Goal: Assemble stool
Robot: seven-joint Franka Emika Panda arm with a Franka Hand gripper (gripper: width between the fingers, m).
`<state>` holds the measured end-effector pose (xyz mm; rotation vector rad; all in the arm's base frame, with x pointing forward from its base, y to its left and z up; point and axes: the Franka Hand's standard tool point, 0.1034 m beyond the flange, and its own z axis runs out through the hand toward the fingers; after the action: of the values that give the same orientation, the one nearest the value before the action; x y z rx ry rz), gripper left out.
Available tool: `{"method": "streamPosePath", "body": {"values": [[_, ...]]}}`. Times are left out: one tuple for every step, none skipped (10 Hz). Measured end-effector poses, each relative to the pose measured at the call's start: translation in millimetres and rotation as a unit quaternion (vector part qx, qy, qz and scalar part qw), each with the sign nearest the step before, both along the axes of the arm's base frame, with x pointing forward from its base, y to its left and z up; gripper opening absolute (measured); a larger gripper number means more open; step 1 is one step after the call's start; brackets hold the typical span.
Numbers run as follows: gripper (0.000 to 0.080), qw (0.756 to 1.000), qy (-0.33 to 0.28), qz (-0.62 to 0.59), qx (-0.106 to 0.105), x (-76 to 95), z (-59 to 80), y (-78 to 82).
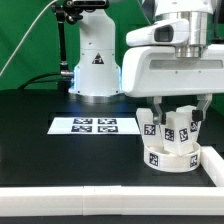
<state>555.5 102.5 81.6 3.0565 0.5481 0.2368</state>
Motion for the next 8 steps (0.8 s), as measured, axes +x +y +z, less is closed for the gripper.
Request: {"method": "streamPosePath", "body": {"values": [[0.0547, 1.000, 0.000, -0.001, 0.000, 0.1, 0.0, -0.6], [0.0404, 1.000, 0.000, -0.002, 0.000, 0.3, 0.0, -1.3], [0.0338, 1.000, -0.001, -0.003, 0.000, 0.9, 0.7, -1.1], [0.0338, 1.000, -0.001, -0.010, 0.001, 1.0, 0.7, -1.2], [0.0338, 1.000, -0.001, -0.013, 0.002, 1.1, 0.8, -1.2], [0.0338, 0.999, -0.001, -0.032, 0.005, 1.1, 0.8, -1.3], [0.0338, 0.998, -0.001, -0.068, 0.010, 1.1, 0.8, -1.4], [0.0338, 0.994, -0.001, -0.104, 0.016, 1.1, 0.7, -1.5]]}}
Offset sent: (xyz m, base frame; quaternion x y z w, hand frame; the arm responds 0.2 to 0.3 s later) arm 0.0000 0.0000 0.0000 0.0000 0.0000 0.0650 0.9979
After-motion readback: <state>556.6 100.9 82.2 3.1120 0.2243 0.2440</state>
